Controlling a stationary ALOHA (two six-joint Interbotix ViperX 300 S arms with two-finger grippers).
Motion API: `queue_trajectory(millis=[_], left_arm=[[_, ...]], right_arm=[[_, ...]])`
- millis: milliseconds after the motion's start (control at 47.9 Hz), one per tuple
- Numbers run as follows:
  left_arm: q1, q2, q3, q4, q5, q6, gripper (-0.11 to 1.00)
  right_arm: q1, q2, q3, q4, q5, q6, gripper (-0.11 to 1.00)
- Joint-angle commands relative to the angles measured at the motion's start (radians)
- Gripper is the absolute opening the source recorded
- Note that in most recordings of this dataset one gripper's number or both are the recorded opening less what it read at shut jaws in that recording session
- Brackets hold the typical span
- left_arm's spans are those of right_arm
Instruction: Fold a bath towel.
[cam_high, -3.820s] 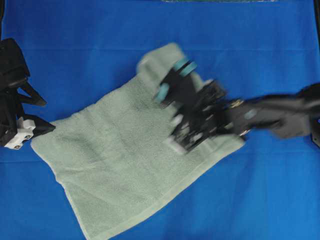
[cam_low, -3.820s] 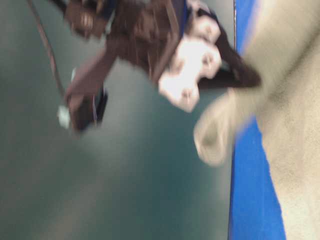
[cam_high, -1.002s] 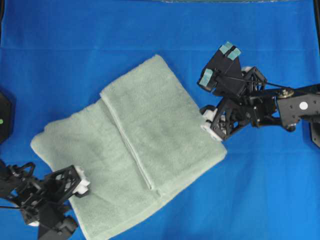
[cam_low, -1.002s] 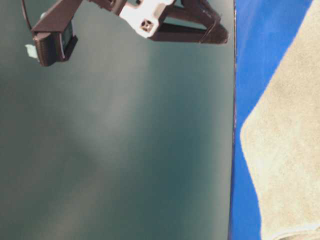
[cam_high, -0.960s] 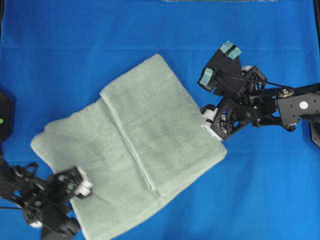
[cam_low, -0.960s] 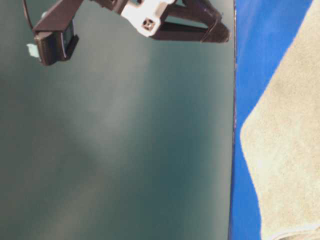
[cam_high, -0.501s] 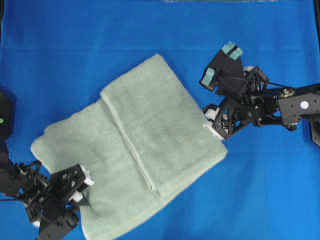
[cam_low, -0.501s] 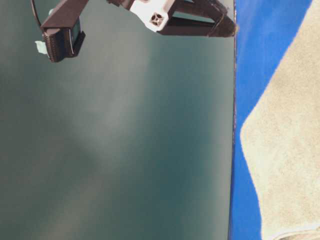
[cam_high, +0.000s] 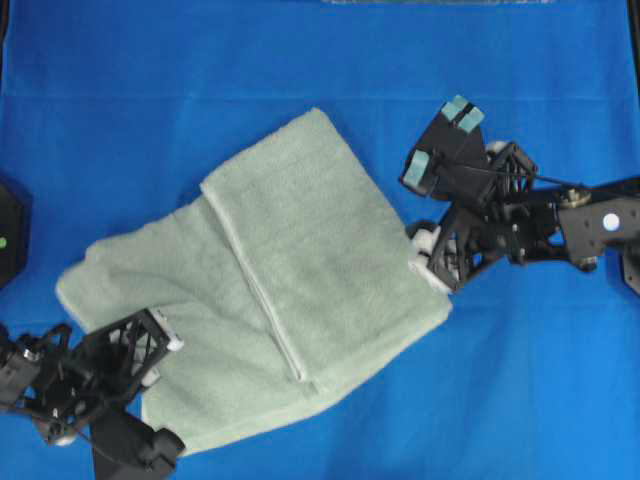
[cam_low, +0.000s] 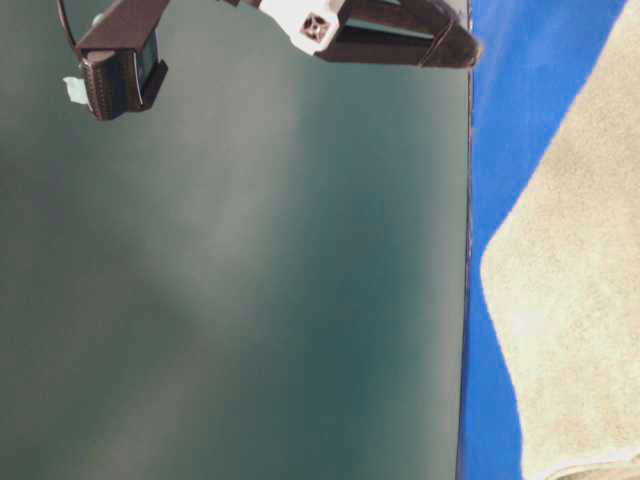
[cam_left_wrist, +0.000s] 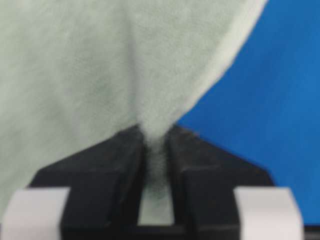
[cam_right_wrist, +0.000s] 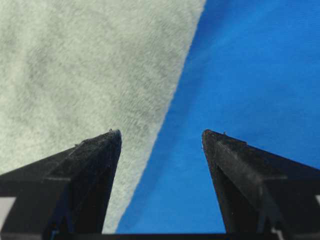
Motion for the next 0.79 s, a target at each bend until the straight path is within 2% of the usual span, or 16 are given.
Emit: queue_trajectory(millis=[0, 125, 188, 292, 355, 417, 501, 564, 584, 668, 772], left_arm=[[0.006, -0.031, -0.13, 0.018, 0.17, 0.009, 0.1], [0.021, -0.014, -0.25, 0.052, 0.318, 0.041, 0.1], [0.04, 0.0, -0.276, 0.06, 0.345, 0.077, 0.1], [0.112, 0.025, -0.311, 0.081, 0.344, 0.086, 0.1], [0.152, 0.037, -0.325, 0.089, 0.341, 0.232, 0.1], [0.204, 0.06, -0.35, 0.123, 0.313, 0.256, 0.1], [0.285, 0.106, -0.396, 0.138, 0.258, 0.345, 0.1], [0.344, 0.146, -0.436, 0.138, 0.201, 0.456, 0.1], [0.368, 0.167, -0.46, 0.138, 0.17, 0.518, 0.1], [0.43, 0.242, -0.529, 0.133, 0.089, 0.686, 0.1], [0.491, 0.348, -0.615, 0.115, 0.021, 0.859, 0.1]], right_arm=[[0.018, -0.025, -0.008, -0.005, 0.005, 0.0, 0.65], [0.044, -0.041, 0.011, -0.005, 0.017, 0.0, 0.65], [0.06, -0.058, 0.028, -0.005, 0.026, 0.002, 0.65], [0.081, -0.092, 0.063, -0.002, 0.048, 0.003, 0.65], [0.095, -0.118, 0.086, -0.002, 0.064, 0.005, 0.65], [0.106, -0.149, 0.11, -0.002, 0.083, 0.012, 0.65], [0.118, -0.201, 0.149, -0.002, 0.106, 0.028, 0.65], [0.124, -0.236, 0.173, -0.002, 0.118, 0.038, 0.65], [0.124, -0.247, 0.181, -0.003, 0.121, 0.041, 0.65], [0.13, -0.296, 0.207, -0.005, 0.133, 0.054, 0.65], [0.132, -0.356, 0.238, -0.005, 0.156, 0.061, 0.65]])
